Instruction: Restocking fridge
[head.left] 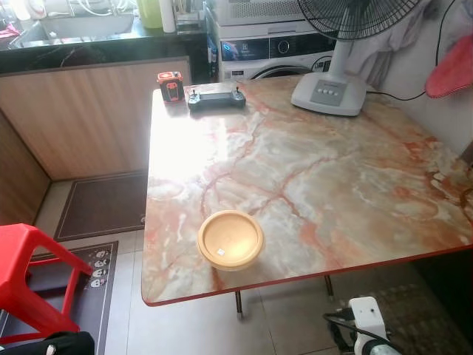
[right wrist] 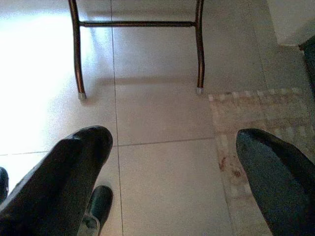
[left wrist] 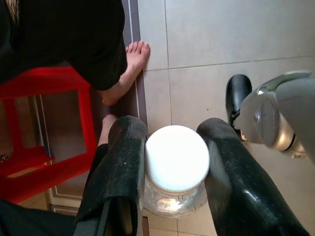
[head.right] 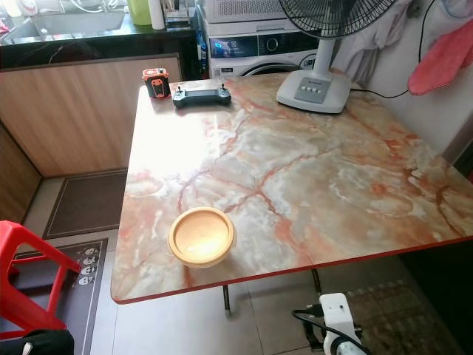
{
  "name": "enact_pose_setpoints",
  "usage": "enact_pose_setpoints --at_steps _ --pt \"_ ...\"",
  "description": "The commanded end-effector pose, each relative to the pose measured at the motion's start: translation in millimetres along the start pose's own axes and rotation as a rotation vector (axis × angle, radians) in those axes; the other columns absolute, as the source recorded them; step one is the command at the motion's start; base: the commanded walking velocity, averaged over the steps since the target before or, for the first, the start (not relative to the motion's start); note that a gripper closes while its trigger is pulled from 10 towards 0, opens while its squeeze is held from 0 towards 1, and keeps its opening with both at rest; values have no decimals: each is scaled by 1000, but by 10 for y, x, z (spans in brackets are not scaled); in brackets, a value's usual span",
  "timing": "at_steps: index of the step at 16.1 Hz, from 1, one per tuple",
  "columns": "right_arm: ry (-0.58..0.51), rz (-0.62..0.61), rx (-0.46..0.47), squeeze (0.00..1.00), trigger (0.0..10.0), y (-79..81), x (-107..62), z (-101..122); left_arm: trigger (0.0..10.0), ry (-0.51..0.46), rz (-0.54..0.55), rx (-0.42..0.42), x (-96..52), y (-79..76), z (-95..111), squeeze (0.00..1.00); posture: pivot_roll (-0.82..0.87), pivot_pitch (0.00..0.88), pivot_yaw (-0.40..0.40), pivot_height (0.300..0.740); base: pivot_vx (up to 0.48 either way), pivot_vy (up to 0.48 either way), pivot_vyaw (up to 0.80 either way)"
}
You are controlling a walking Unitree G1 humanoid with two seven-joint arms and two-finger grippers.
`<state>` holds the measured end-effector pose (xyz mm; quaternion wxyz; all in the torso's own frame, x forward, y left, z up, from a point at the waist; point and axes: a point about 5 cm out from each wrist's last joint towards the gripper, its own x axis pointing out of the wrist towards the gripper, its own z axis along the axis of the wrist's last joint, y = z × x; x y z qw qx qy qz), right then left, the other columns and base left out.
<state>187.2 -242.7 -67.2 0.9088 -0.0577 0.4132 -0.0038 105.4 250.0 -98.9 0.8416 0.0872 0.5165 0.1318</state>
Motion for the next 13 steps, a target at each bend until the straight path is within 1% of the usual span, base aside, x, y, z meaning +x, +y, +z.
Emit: enact_pose_setpoints --at_steps 1,2,3,4,6,7,8,9,11,12,13 --pt "36 -3 6 0 10000 22 -12 -78 10000 33 7 9 -11 49 -78 0 41 0 14 740 0 0 0" --pt "100 18 -62 0 10000 55 -28 -178 10000 38 6 10 -14 54 -94 0 41 0 14 740 0 0 0" --pt "145 42 -108 0 10000 86 -41 -250 10000 42 6 11 -16 58 -105 0 43 0 13 740 0 0 0" --pt "182 73 -142 0 10000 134 -58 -324 10000 46 4 14 -18 60 -114 0 42 0 14 740 0 0 0" --pt "197 104 -171 0 10000 199 -64 -366 10000 52 2 14 -21 68 -133 0 42 0 7 740 0 0 0" --pt "189 61 -93 0 10000 188 -57 -354 10000 57 2 8 -25 73 -148 0 42 0 7 740 0 0 0" --pt "186 30 -34 0 10000 173 -51 -341 10000 59 0 5 -26 71 -155 0 42 0 7 740 0 0 0" --pt "189 -1 27 0 10000 158 -51 -345 10000 44 -3 3 -16 39 -103 0 46 0 6 740 0 0 0" --pt "197 -52 112 0 10000 134 -63 -380 10000 41 -5 4 -14 27 -95 0 50 0 4 740 0 0 0" --pt "197 -76 175 0 10000 126 -69 -397 10000 42 -3 3 -15 28 -98 0 50 0 4 740 0 0 0" --pt "207 -66 162 0 10000 135 -80 -428 10000 46 -2 -2 -18 26 -110 0 54 0 5 740 0 0 0"
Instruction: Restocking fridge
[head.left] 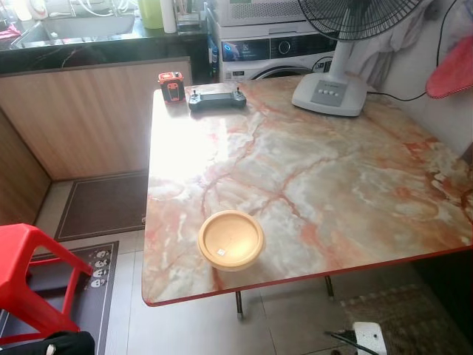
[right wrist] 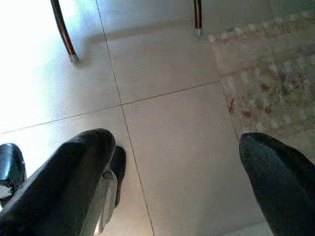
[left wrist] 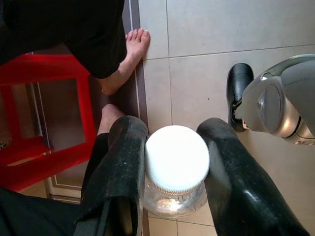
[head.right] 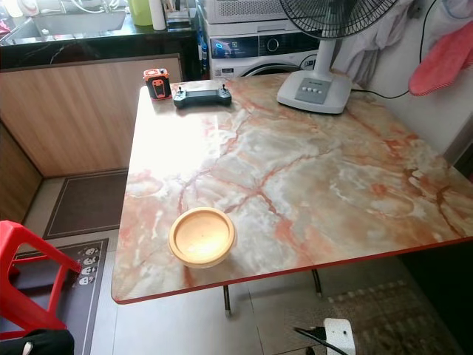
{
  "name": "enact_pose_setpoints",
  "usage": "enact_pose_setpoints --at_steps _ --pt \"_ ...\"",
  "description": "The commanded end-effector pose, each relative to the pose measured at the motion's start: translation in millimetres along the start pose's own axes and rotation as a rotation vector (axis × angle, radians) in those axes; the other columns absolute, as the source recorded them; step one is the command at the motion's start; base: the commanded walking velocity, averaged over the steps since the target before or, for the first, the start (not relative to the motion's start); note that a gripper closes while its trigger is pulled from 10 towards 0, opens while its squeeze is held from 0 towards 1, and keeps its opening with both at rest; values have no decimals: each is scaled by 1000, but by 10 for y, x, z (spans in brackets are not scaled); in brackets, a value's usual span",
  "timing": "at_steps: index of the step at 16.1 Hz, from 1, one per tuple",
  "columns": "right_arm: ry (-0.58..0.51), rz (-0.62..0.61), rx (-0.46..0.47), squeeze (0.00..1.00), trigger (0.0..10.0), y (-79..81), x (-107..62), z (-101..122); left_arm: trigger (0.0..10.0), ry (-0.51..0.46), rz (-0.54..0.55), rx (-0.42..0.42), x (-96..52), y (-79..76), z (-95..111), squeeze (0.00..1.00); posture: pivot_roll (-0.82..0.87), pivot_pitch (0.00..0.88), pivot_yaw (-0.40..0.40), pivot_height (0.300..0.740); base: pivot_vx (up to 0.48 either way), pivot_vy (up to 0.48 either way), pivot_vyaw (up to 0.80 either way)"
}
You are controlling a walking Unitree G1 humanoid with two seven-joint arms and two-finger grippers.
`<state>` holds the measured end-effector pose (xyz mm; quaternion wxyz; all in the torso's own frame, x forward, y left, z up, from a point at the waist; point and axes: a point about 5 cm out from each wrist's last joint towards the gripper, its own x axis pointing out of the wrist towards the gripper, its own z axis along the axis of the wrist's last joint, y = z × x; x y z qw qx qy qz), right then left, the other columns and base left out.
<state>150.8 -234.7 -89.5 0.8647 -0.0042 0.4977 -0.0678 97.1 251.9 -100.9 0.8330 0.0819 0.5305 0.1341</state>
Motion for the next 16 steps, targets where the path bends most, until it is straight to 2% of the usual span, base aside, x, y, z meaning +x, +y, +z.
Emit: enact_pose_setpoints --at_steps 1,3,6,8,11,16 --pt "25 9 12 0 10000 24 -9 -81 10000 17 1 5 -7 7 -44 0 52 0 10 740 0 255 0" --pt "47 -7 55 0 10000 12 -22 -158 10000 26 -1 11 -11 12 -69 0 52 0 10 740 0 401 0" --pt "64 -2 55 0 10000 36 -29 -214 10000 29 -1 18 -14 8 -84 0 54 0 9 740 0 384 0" --pt "70 -3 64 0 10000 44 -31 -231 10000 34 4 44 -17 -2 -97 0 58 0 7 740 0 0 0" --pt "78 0 50 0 10000 11 -36 -238 10000 38 -1 38 -20 -16 -109 0 60 0 3 740 0 0 0" --pt "92 -4 48 0 10000 -12 -42 -258 10000 41 -6 27 -24 -39 -120 0 55 0 -3 740 0 0 -800"
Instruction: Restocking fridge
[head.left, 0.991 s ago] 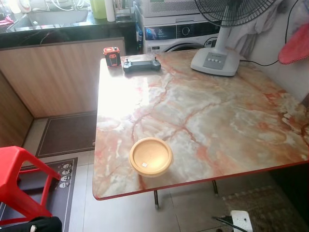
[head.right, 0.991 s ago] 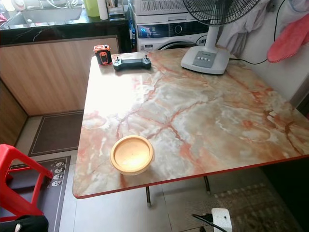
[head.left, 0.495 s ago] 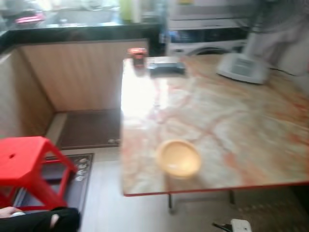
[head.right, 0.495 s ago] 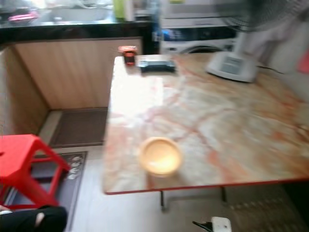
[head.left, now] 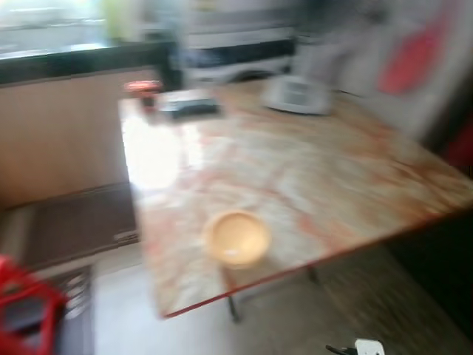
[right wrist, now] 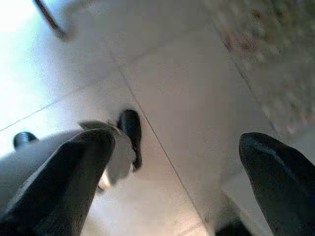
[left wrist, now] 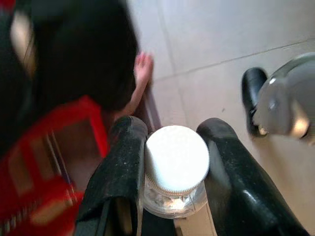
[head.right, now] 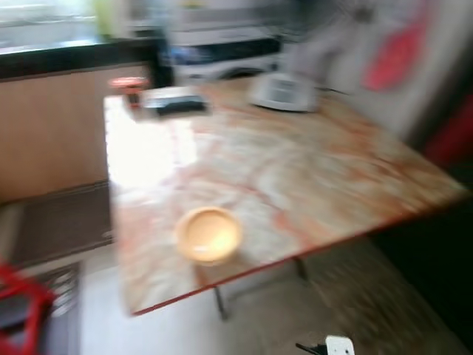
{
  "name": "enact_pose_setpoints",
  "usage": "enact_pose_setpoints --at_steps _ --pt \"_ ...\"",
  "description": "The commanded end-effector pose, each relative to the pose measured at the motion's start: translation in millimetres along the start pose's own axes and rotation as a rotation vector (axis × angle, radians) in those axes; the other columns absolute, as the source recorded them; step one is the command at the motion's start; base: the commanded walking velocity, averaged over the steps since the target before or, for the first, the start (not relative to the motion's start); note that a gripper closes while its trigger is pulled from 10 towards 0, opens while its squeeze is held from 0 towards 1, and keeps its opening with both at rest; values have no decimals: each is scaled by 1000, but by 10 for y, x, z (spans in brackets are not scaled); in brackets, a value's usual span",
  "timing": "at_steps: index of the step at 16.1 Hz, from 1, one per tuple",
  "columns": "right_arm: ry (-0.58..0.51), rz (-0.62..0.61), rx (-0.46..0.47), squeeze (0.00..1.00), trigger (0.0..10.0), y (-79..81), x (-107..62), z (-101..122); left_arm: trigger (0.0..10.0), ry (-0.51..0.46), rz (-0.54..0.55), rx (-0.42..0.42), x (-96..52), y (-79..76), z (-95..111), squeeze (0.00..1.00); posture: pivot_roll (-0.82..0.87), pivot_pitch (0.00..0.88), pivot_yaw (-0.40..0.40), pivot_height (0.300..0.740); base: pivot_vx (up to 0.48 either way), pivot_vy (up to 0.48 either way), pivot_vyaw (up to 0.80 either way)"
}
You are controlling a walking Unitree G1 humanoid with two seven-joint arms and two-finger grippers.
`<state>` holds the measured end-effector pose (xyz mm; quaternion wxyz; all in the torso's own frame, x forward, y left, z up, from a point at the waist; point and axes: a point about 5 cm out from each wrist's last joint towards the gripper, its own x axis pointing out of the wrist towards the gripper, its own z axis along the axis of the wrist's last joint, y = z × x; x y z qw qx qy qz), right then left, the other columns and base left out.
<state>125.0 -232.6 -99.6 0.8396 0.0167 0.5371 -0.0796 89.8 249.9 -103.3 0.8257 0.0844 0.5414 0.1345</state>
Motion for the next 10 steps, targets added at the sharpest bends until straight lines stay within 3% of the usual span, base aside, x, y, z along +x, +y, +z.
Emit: enact_pose_setpoints --at_steps 1,4,7,10 --pt "-4 2 5 0 10000 6 4 27 10000 18 -13 13 -9 -34 -46 0 56 0 -4 740 0 0 -800" --pt "-14 14 2 0 10000 30 9 55 10000 23 -18 6 -11 -49 -56 0 56 0 -6 740 0 0 -800" --pt "-10 25 -25 0 10000 24 6 50 10000 24 -19 -4 -14 -80 -61 0 60 0 -9 740 0 0 0" --pt "-10 33 -22 0 10000 21 6 53 10000 13 -19 -11 -9 -104 -24 0 61 0 -13 740 0 0 -800"
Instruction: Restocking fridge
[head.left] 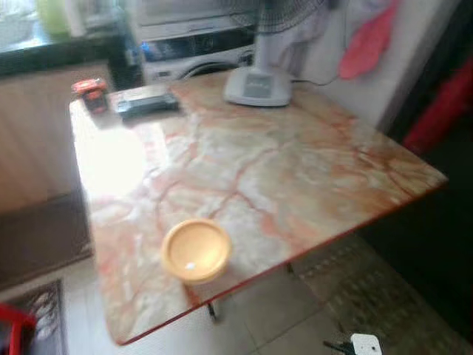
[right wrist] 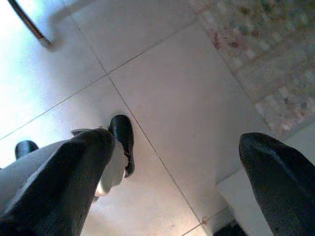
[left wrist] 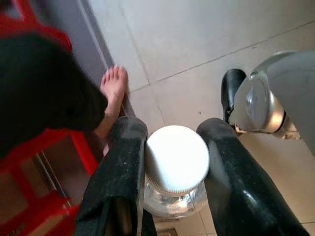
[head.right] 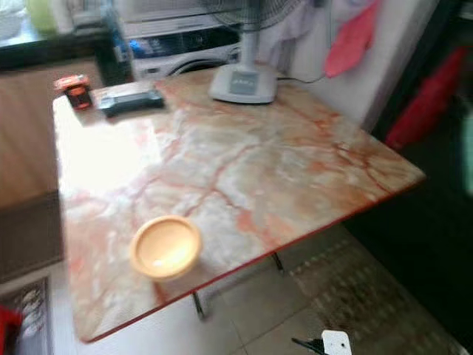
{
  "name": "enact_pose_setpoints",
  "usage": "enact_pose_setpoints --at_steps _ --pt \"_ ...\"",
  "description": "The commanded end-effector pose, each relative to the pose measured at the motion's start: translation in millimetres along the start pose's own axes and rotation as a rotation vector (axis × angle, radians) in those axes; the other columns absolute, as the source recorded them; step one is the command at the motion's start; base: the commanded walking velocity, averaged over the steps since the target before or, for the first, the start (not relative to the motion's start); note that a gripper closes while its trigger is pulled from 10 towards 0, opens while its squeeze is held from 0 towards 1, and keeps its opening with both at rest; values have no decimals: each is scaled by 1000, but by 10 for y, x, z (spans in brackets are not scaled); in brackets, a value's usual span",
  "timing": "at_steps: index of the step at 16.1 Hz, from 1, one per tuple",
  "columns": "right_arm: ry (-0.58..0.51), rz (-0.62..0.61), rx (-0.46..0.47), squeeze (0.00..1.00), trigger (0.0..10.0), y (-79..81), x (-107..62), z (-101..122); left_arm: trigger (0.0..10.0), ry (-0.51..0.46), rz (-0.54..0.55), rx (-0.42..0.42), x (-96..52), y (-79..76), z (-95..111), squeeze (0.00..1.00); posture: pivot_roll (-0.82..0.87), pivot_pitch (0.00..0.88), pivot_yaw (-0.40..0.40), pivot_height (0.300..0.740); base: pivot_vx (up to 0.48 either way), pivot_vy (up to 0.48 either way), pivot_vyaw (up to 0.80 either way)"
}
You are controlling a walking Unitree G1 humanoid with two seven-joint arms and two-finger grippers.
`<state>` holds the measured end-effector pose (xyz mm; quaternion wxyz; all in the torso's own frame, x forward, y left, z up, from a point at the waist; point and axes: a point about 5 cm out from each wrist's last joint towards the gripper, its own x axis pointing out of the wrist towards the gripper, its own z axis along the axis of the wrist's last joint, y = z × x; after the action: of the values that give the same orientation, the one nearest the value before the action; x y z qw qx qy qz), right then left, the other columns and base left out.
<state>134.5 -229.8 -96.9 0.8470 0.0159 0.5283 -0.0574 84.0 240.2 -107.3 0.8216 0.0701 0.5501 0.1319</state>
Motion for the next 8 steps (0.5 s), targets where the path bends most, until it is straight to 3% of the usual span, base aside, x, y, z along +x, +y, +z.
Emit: enact_pose_setpoints --at_steps 1,3,8 --pt "12 -4 2 0 10000 -19 -8 -42 10000 -9 2 6 8 -9 47 0 61 0 -13 740 0 0 -800" --pt "12 0 0 0 10000 -19 -8 -41 10000 -10 1 5 9 -18 52 0 61 0 -13 740 0 0 -800" --pt "-19 2 39 0 10000 -25 -7 -5 10000 -10 2 -11 9 -14 54 0 58 0 -10 740 0 0 0"
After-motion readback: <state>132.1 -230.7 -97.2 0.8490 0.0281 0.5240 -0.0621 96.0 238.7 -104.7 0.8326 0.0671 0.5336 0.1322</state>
